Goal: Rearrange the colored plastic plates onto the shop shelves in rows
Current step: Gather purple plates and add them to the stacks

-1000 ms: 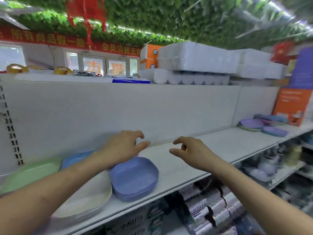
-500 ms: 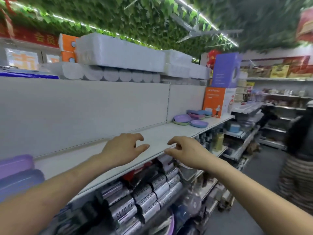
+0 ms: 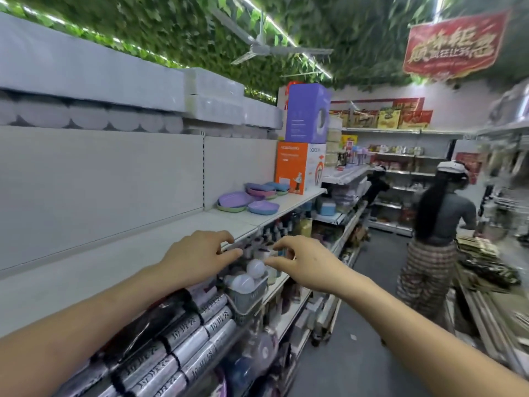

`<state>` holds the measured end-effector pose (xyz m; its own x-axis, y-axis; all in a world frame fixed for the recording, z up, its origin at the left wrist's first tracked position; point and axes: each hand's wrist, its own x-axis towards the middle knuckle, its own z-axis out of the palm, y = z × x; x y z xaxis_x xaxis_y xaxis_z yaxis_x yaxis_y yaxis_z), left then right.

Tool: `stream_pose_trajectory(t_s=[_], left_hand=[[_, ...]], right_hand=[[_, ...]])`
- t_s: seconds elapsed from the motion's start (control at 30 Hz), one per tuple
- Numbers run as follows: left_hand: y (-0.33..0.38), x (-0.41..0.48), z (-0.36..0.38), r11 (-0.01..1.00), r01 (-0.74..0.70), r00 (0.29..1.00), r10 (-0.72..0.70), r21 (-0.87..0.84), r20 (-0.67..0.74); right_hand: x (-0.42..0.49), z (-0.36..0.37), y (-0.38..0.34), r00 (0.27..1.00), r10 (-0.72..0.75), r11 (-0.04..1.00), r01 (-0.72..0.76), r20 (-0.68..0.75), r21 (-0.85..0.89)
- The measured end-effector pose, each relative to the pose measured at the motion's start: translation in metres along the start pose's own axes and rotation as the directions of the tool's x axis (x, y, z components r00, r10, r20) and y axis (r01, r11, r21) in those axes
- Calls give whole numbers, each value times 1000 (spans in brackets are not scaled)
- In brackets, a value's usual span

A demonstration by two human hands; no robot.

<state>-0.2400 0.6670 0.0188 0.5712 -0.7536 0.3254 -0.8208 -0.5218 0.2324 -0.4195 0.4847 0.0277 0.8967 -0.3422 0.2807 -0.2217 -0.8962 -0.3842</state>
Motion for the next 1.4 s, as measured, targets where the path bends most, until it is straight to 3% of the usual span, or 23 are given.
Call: stream_pose_trajectory(t_s=[0.5,0.8,1.03,1.4], left_hand=[[-24,218,65,997,22,999,-23,-72,-24],[-65,300,97,995,98,995,-98,-19,-6],[-102,334,115,971,232,972,-234,-50,-33],[-130,382,137,862,495,859,-505,-111,-91]], right_hand=[[188,-20,136,999,53,996,-54,-12,-78],[291,7,191,999,49,998,-50,21,32],[369,33,228,998,10,998,-14,60,68],[487,64,302,995,-81,997,79,65,26]])
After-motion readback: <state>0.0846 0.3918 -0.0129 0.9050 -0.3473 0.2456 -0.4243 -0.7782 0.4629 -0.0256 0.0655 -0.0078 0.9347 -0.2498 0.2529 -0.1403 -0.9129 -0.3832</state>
